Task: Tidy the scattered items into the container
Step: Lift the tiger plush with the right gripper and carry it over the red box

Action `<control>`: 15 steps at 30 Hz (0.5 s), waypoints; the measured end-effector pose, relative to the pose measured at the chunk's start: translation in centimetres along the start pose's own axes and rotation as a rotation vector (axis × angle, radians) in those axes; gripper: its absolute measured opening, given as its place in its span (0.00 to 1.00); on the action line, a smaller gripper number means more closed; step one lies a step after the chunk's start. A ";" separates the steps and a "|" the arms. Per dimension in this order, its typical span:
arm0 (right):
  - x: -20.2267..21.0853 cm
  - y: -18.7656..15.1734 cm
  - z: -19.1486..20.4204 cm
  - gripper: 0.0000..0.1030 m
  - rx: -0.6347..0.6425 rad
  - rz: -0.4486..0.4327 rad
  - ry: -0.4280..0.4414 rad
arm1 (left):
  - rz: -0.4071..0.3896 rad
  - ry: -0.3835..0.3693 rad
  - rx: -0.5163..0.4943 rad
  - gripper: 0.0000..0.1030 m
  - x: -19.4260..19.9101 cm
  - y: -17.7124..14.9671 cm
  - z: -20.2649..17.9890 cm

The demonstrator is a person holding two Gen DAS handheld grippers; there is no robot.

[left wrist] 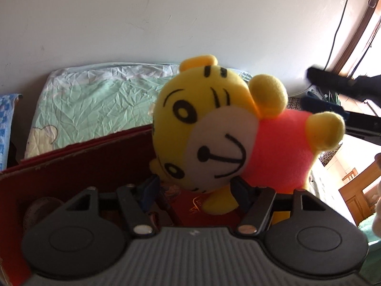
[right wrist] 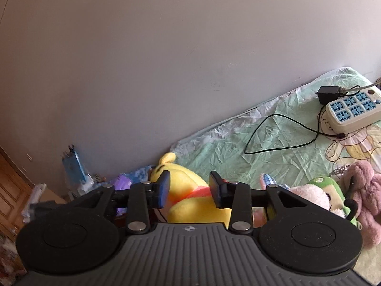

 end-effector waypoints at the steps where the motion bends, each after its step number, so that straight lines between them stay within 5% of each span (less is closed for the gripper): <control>1: 0.3 0.2 -0.2 0.64 -0.011 -0.013 0.004 | 0.006 0.002 -0.001 0.68 -0.2 0.0 0.0; 4: 0.2 0.3 -0.9 0.69 0.012 -0.001 -0.015 | 0.023 0.004 0.002 0.68 -0.6 -0.1 0.2; 6: -1.0 -0.5 -1.3 0.69 -0.004 0.094 0.009 | 0.024 0.003 0.002 0.68 -0.7 0.0 0.1; 8: -1.8 -1.8 -1.3 0.63 -0.020 0.167 0.030 | 0.032 0.007 -0.002 0.65 -0.8 0.0 0.0; 15: -0.5 -4.4 0.4 0.45 -0.087 0.181 0.048 | 0.044 0.035 -0.060 0.41 -0.6 0.3 -1.5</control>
Point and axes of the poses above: each gripper's, at about its wrist camera, not at the fingertips, and x roughly against the way its jaws point, z to its left, y to its top, the point moved 4 cm from there along -x, roughly the way its jaws point, and after that the axes turned 6 degrees about x, right-handed, at the moved point
